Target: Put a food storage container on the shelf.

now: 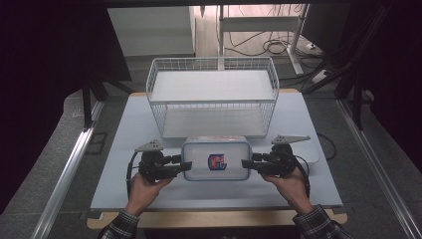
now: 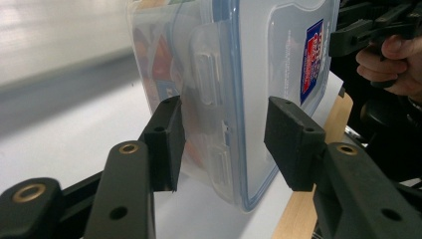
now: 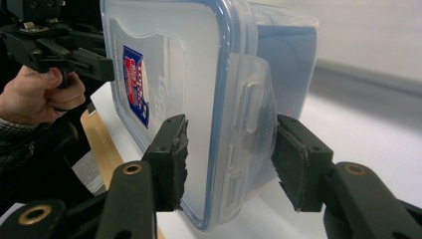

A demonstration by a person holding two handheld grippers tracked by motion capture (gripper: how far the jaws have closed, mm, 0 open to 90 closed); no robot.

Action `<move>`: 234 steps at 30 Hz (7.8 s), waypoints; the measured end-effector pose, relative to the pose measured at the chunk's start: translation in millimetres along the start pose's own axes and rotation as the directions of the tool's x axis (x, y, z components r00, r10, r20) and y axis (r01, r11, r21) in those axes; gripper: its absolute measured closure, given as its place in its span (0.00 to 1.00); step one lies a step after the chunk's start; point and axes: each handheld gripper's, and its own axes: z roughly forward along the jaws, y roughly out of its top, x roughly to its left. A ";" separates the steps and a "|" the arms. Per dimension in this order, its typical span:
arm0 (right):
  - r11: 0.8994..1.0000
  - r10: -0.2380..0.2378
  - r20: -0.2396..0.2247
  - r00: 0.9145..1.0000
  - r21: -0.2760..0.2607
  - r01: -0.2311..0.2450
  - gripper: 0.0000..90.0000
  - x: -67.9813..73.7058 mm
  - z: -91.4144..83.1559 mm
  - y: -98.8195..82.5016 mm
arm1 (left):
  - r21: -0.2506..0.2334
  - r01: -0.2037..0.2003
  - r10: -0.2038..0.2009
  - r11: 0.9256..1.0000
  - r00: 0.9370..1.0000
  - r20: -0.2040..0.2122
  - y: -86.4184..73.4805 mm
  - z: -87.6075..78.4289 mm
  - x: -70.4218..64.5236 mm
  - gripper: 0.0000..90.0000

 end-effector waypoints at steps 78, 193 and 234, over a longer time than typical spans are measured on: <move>0.932 -0.170 0.072 0.983 -0.313 0.184 0.53 -41.1 -0.7 173.2 | -0.239 -0.154 0.131 0.959 0.985 -0.108 168.5 -15.1 50.8 0.57; 0.977 -0.017 0.356 0.934 -0.192 0.091 0.93 -64.2 25.8 188.7 | -0.181 -0.027 -0.036 0.983 0.942 -0.334 181.7 13.9 82.4 0.85; 0.952 -0.257 0.250 0.934 -0.100 0.289 0.09 -13.3 -13.5 49.3 | -0.051 -0.208 0.188 0.977 0.948 -0.255 26.0 -5.3 4.4 0.03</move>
